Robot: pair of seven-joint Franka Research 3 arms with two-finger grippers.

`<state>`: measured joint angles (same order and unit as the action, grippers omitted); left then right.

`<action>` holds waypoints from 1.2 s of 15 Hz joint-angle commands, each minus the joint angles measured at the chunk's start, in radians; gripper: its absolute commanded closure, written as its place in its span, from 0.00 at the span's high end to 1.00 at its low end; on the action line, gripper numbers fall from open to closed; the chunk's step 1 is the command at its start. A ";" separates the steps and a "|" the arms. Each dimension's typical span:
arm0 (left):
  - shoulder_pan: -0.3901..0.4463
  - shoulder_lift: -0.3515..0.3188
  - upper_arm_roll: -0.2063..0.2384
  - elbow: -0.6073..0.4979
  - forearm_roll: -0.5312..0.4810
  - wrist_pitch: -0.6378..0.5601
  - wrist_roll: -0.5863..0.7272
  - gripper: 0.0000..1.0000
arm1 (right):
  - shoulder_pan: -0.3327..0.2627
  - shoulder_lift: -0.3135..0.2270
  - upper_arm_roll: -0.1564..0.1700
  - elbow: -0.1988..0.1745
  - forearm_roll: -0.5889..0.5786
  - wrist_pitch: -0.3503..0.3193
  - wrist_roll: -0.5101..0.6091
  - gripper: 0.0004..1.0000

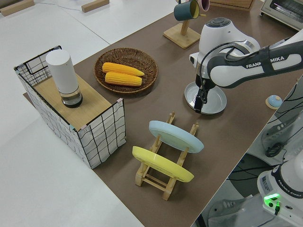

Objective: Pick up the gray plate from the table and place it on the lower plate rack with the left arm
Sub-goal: 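Lower the left gripper and grasp the gray plate's rim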

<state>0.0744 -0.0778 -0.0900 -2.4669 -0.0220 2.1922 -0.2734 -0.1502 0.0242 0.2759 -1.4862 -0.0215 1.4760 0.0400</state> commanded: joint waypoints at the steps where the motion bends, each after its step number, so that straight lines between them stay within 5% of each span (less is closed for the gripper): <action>1: 0.016 0.032 -0.004 -0.004 0.011 0.037 -0.013 0.97 | -0.019 -0.001 0.017 0.009 -0.001 -0.014 0.012 0.98; 6: 0.016 0.038 -0.004 -0.004 0.005 0.053 -0.033 0.57 | -0.019 -0.001 0.017 0.009 -0.001 -0.014 0.012 0.98; 11: 0.016 0.038 -0.002 -0.001 0.002 0.058 -0.044 0.00 | -0.019 -0.003 0.016 0.009 -0.001 -0.014 0.012 0.98; 18: 0.018 0.039 0.000 0.003 -0.001 0.058 -0.044 0.00 | -0.019 -0.001 0.017 0.009 -0.001 -0.014 0.012 0.98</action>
<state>0.0866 -0.0538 -0.0877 -2.4610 -0.0244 2.2269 -0.3007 -0.1502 0.0241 0.2759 -1.4862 -0.0215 1.4760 0.0401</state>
